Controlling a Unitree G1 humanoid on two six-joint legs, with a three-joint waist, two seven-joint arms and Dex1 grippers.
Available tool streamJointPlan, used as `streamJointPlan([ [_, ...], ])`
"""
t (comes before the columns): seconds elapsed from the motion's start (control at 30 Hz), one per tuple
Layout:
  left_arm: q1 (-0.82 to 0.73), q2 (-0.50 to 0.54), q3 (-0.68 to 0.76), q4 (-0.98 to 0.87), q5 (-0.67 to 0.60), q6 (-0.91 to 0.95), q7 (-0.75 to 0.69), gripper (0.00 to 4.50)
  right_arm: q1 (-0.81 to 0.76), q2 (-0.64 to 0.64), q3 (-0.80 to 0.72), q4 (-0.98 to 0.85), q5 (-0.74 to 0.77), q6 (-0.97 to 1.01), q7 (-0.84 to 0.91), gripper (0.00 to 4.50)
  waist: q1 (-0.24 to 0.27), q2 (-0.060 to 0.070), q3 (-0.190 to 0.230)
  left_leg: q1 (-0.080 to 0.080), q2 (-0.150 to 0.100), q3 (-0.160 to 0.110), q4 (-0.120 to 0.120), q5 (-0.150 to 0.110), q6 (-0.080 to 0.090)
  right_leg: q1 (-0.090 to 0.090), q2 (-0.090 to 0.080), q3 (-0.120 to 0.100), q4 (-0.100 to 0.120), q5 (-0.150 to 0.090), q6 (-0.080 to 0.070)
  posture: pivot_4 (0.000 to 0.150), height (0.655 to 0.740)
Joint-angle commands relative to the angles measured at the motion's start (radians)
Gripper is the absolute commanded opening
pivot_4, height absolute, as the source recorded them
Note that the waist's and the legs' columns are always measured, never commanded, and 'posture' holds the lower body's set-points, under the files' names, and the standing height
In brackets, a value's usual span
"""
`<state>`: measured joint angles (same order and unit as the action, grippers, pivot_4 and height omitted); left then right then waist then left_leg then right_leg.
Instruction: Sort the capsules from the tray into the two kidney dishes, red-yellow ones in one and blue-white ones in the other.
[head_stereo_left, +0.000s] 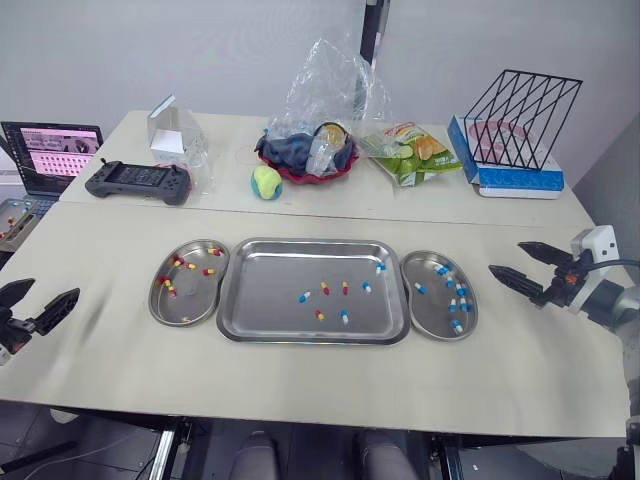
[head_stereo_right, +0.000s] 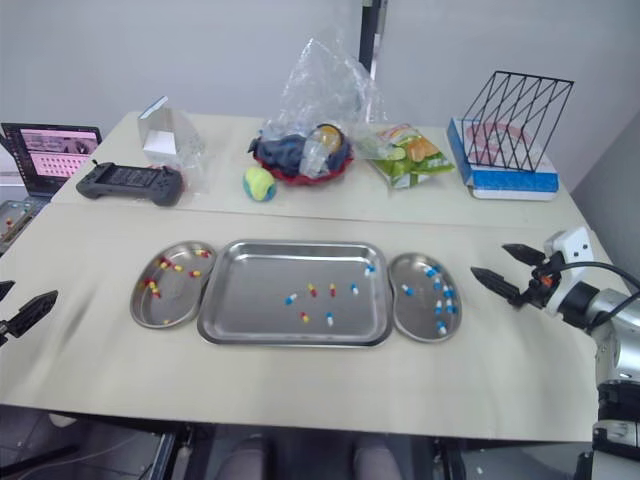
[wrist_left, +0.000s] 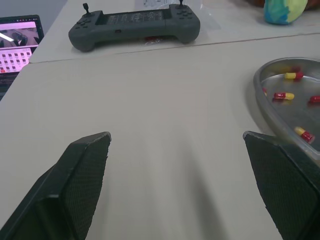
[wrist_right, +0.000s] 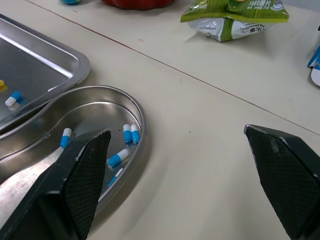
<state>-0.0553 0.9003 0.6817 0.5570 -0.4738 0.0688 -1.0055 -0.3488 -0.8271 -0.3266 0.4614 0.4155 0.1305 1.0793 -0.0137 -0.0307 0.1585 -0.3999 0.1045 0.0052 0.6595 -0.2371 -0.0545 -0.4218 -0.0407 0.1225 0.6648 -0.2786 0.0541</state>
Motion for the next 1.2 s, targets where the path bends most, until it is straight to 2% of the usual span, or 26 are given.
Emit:
streamJointPlan([
  [0.03,-0.004,0.03,0.024,-0.029,-0.021,0.001,-0.011,4.48,-0.019,0.0,-0.018,-0.016,0.009,-0.019,-0.002,4.5,-0.001,0.0,0.0,0.0,0.0,0.0,0.0,0.0,0.0,0.0,0.0,0.0,0.0,0.0,0.0,0.15,0.718],
  [0.67,0.011,0.029,0.028,-0.121,-0.104,0.032,-0.174,4.48,-0.044,-0.011,-0.007,-0.098,0.042,0.089,0.05,4.5,-0.001,0.0,0.0,0.0,0.0,0.0,0.0,0.0,0.0,0.0,0.0,0.0,0.0,0.0,0.0,0.15,0.718],
  [0.9,0.004,0.032,-0.004,-0.178,-0.112,0.092,-0.204,4.48,-0.021,-0.003,-0.005,-0.199,0.065,0.155,0.055,4.5,-0.001,0.001,0.0,0.0,0.0,0.0,0.0,0.0,0.0,0.0,0.0,0.0,0.0,0.0,0.0,0.15,0.718],
  [1.03,0.002,0.031,-0.076,-0.284,-0.119,0.15,-0.249,4.48,-0.005,0.002,0.019,-0.323,0.107,0.238,0.077,4.5,0.0,0.001,0.0,0.0,0.0,0.0,0.0,0.0,0.0,0.0,0.0,0.0,0.0,0.0,0.0,0.15,0.718],
  [1.2,-0.019,0.036,-0.124,-0.366,-0.111,0.187,-0.238,4.48,0.013,-0.018,0.047,-0.422,0.15,0.317,0.109,4.5,0.0,0.001,0.0,0.0,0.0,0.0,0.0,0.0,0.0,0.0,0.0,0.0,0.0,0.0,0.0,0.15,0.718],
])
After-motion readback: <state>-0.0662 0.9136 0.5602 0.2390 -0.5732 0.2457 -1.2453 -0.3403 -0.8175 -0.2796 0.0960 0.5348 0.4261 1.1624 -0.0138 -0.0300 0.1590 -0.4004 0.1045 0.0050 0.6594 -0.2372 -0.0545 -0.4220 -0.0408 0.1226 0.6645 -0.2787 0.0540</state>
